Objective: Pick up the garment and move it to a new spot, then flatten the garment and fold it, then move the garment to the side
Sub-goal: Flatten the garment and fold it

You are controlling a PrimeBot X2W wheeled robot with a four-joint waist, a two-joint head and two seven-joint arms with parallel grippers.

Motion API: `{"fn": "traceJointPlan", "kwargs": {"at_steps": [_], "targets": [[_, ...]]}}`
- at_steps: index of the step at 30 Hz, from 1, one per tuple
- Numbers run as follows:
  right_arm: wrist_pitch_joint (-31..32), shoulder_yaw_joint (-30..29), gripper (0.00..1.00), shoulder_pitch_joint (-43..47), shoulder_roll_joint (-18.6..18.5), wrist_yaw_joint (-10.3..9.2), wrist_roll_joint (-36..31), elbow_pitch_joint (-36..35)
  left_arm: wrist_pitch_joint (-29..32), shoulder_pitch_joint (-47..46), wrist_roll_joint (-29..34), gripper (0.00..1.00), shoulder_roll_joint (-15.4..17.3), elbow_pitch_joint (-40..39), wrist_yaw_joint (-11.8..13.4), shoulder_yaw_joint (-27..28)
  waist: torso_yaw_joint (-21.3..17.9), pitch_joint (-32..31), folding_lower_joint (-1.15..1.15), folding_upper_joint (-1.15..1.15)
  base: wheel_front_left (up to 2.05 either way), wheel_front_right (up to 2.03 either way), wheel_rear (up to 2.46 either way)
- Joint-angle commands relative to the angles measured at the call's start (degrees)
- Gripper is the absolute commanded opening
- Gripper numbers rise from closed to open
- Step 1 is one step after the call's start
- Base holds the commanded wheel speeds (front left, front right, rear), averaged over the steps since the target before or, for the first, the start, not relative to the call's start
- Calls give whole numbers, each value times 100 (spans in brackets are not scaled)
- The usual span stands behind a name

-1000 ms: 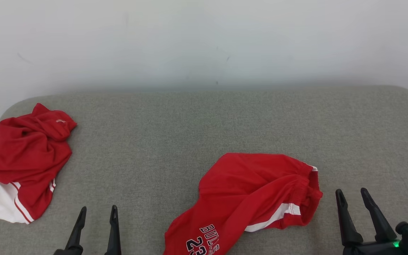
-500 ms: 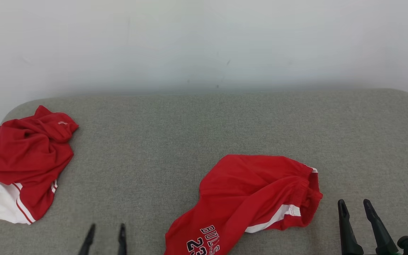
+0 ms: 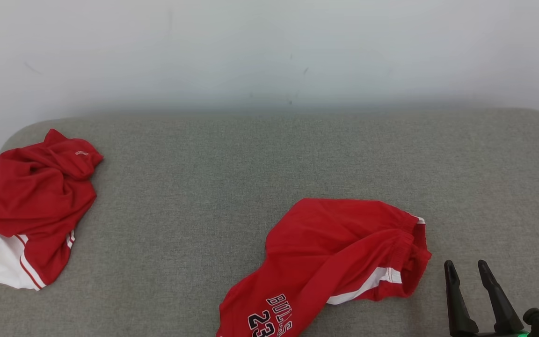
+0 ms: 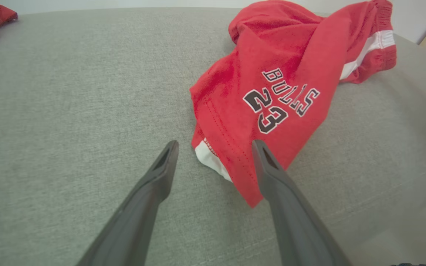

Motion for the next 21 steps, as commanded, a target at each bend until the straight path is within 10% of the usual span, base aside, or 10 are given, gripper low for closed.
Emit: {"fn": "traceJointPlan", "kwargs": {"at_steps": [1, 21], "targets": [[-1, 10, 100, -67, 0, -15, 16, 16, -19, 36, -75, 100, 26, 142, -3, -148, 0, 35, 0, 0, 0, 0, 0], [-1, 84, 100, -199, 38, -16, 9, 50, -19, -529, -693, 100, 21, 911, -9, -816, -114, 174, 0, 0, 0, 0, 0]]}}
